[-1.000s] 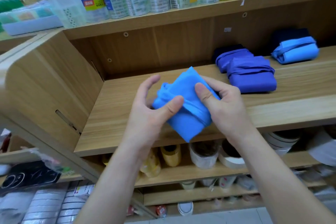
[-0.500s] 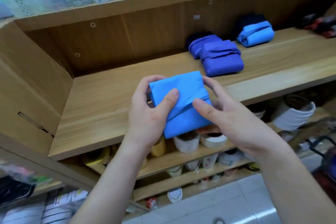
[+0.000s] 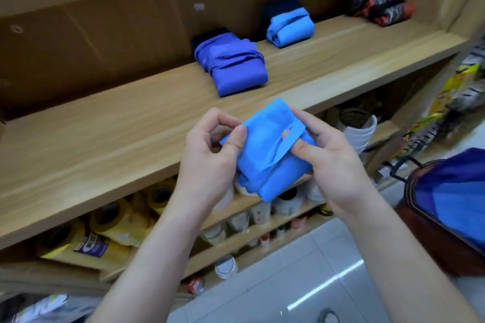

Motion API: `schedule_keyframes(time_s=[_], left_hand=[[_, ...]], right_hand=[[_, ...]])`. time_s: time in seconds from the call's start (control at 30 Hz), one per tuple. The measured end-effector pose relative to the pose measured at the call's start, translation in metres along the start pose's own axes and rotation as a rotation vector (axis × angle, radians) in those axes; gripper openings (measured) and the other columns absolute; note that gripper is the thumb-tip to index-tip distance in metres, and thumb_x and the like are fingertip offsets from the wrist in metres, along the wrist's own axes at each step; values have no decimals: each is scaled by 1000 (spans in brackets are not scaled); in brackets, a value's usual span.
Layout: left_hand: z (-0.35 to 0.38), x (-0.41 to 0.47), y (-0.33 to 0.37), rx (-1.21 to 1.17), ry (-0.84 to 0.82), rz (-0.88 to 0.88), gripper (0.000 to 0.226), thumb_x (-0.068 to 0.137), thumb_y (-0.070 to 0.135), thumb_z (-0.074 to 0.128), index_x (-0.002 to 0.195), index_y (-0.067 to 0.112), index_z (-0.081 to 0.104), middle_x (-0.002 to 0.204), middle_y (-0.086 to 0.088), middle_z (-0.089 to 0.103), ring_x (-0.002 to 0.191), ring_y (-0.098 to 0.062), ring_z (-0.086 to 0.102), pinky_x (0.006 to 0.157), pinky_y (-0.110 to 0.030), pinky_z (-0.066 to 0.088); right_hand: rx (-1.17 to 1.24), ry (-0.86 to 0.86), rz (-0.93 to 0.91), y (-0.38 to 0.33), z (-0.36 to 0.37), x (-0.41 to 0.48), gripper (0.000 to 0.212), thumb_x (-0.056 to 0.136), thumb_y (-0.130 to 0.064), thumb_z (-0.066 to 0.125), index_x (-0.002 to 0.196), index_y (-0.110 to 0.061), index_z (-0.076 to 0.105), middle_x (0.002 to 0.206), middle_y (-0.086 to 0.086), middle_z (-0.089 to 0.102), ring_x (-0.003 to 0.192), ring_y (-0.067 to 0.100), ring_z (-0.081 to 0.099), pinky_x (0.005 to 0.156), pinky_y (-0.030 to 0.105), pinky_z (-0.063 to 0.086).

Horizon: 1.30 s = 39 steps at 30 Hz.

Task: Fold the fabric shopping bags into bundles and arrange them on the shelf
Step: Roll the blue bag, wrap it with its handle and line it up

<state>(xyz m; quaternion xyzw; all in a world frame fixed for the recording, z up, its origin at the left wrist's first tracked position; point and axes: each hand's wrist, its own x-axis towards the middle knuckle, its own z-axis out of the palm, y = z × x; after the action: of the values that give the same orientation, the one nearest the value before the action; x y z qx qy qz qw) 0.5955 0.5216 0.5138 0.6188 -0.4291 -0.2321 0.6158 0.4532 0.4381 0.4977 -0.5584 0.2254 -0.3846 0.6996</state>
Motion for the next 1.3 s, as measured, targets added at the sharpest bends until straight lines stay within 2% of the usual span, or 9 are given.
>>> schedule_keyframes(time_s=[0.1, 0.27, 0.47, 0.67, 0.73, 0.87, 1.0, 1.2, 1.3], left_hand=[[24, 7, 9, 69, 43, -7, 9, 92, 13, 64, 83, 12, 62, 74, -13, 65, 63, -13, 53, 57, -29, 39], [69, 25, 16, 69, 126, -66, 6, 93, 18, 66, 87, 17, 68, 76, -22, 66, 64, -21, 52, 59, -31, 40], [113, 62, 25, 181, 122, -10, 8, 94, 23, 65, 90, 28, 69, 91, 0, 69, 90, -15, 63, 74, -31, 52], [116, 103, 35, 527, 62, 72, 15, 90, 15, 66, 91, 30, 68, 84, 14, 68, 83, -4, 63, 85, -38, 56], [103, 113, 40, 691, 41, 148, 20, 85, 18, 72, 100, 31, 68, 90, 20, 65, 91, -4, 62, 91, -33, 51], [86, 126, 54, 792, -241, 192, 71, 75, 39, 80, 137, 27, 49, 137, 14, 51, 127, 1, 44, 107, -17, 33], [90, 160, 60, 1114, -347, 218, 86, 66, 62, 74, 135, 25, 38, 140, 7, 42, 123, -13, 41, 96, -26, 34], [81, 209, 48, 1233, -275, 253, 77, 63, 54, 76, 125, 26, 39, 125, 0, 49, 106, -24, 47, 86, -34, 38], [71, 222, 40, 1198, -224, 215, 75, 63, 53, 77, 124, 28, 40, 125, 1, 48, 109, -21, 45, 84, -29, 33]], right_hand=[[-14, -80, 85, -12, -33, -1, 54, 84, -14, 62, 135, -28, 52, 123, 7, 67, 114, 18, 62, 96, 36, 47], [-319, -191, 45, -48, -96, -2, 84, 83, -4, 72, 141, -53, 35, 110, 0, 65, 93, 13, 69, 75, 26, 55], [-466, -148, -85, -60, -144, 24, 64, 78, -2, 78, 127, -39, 60, 107, -1, 69, 99, 17, 69, 88, 34, 57], [-334, -49, -32, -68, -161, 73, 39, 89, 3, 64, 108, -31, 68, 82, 2, 72, 76, 14, 68, 69, 27, 56], [-303, -43, -11, -68, -161, 93, 39, 88, 2, 64, 103, -33, 69, 86, 7, 70, 79, 17, 68, 68, 31, 56], [-251, -25, 34, -67, -150, 136, 37, 86, -2, 62, 98, -36, 72, 114, 12, 63, 84, 17, 64, 59, 24, 50], [-177, -86, 68, -70, -129, 176, 36, 85, -1, 62, 101, -32, 72, 131, 10, 60, 89, 19, 67, 56, 22, 50], [-123, -78, 161, -74, -124, 213, 43, 92, -3, 56, 124, -32, 63, 119, 9, 68, 84, 18, 69, 72, 29, 52], [-693, 95, 15, -70, -129, 237, 58, 91, -25, 65, 144, -35, 43, 127, 7, 61, 113, 21, 60, 91, 32, 48]])
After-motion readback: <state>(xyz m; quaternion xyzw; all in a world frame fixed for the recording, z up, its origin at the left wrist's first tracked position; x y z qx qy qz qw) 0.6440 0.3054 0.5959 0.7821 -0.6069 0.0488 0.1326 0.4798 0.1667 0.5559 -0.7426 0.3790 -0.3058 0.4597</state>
